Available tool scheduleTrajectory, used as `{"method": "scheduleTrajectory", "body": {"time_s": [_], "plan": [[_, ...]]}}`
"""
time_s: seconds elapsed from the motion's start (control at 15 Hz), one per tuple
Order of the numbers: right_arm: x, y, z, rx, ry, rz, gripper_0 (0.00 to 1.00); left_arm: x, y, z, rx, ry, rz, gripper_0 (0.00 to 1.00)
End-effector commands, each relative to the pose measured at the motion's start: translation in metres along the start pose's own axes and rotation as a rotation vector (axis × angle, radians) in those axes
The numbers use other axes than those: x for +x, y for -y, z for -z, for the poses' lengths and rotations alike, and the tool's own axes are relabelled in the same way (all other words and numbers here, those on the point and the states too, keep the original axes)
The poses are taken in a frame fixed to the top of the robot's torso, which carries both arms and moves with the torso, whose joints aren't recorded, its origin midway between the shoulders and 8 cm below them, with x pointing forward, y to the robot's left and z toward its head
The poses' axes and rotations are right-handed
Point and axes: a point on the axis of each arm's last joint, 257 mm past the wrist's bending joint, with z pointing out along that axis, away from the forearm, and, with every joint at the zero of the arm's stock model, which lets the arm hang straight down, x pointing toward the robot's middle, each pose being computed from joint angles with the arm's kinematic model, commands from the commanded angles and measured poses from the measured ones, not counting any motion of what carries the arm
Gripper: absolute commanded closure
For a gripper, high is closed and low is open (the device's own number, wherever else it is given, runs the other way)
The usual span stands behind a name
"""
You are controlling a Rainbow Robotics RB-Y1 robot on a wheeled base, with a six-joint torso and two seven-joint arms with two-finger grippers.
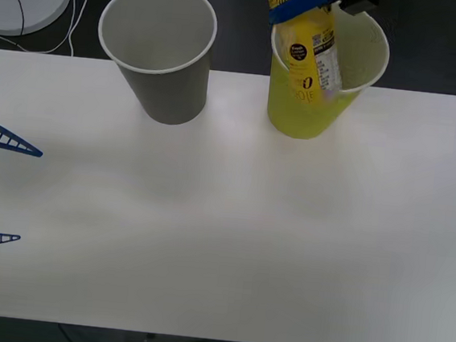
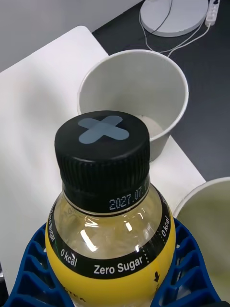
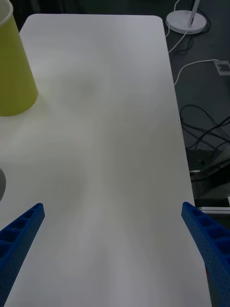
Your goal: Put the can into the green bin and the plastic bottle into the gray bin
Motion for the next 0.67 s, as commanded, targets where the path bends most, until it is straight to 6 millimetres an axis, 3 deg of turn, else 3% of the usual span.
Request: {"method": "scheduleTrajectory", "body": {"time_s": [0.07,0.67], "plan": [[-0.016,0.007,-0.008,0.003,-0.012,-0.015,1.00,0.000,0.000,0.000,0.000,0.000,0.000,0.00],[-0.053,0.025,-0.041,0.027,-0.058,-0.066,1.00,0.000,0.000,0.000,0.000,0.000,0.000,0.00]]}}
